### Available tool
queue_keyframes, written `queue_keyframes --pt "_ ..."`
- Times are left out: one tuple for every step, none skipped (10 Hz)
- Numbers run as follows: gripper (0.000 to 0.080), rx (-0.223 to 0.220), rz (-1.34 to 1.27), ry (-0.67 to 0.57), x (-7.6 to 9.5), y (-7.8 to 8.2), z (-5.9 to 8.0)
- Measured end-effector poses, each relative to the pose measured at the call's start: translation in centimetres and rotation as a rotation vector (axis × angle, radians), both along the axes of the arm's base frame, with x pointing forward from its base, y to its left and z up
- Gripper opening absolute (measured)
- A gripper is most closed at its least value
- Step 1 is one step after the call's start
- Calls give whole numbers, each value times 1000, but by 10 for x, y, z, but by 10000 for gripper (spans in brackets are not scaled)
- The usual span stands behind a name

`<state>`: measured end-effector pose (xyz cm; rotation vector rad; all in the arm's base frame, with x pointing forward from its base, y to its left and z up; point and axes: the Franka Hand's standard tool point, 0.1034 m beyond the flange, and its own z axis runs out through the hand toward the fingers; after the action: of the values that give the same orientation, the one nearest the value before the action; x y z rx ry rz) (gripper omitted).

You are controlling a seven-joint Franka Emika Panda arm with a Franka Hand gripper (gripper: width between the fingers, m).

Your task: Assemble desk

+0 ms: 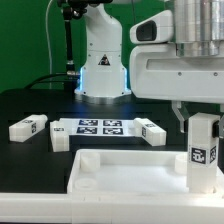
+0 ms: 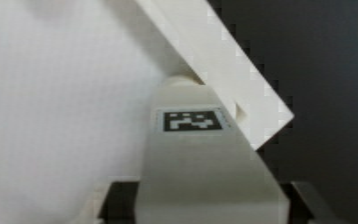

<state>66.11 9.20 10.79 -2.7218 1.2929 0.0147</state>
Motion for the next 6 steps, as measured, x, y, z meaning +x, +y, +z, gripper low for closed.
queue_keyframes --pt "291 4 -90 12 -1 1 0" --pt "291 10 -177 22 -1 3 -1" --pt "291 22 -262 33 -1 4 -1" --pt "291 37 -349 46 -1 4 -1" --pt "291 50 -395 53 0 4 -1" --pt "291 56 -412 56 0 4 -1"
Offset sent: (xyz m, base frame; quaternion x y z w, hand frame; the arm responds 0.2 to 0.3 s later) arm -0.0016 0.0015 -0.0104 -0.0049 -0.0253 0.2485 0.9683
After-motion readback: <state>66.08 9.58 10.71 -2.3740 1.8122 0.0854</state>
